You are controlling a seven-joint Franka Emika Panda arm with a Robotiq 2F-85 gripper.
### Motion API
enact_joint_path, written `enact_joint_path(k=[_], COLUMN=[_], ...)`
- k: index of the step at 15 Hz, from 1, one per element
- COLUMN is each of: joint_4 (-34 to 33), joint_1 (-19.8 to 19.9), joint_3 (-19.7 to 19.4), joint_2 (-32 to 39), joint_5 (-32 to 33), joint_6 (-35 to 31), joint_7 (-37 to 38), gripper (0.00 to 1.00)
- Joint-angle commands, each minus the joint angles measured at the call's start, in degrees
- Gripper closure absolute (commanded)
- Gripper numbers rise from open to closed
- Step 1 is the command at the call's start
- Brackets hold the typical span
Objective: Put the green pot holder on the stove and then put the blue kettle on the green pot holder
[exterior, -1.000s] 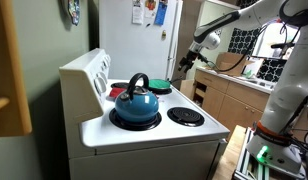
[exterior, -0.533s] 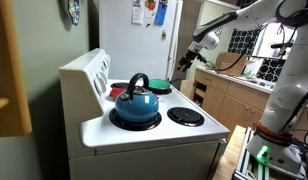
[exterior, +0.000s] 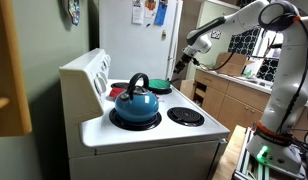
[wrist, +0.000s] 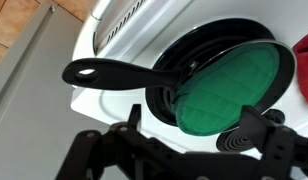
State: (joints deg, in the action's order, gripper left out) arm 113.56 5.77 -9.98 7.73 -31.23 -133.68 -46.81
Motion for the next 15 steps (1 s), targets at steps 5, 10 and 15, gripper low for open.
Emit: enact_joint_path(k=[5,10,15], joint_4=[-8.6,-11.1,-12.2], joint_1=[4.5,6.0,6.9], joint_3=[6.0,8.1,9.0], joint_2=[9.0,11.4,12.8], joint_5=[-0.9,0.2,0.8], joint_6=[0.2,1.1,1.5], joint_7=[-2.6,-1.2,-0.9], gripper=[0.0,0.37,0.77])
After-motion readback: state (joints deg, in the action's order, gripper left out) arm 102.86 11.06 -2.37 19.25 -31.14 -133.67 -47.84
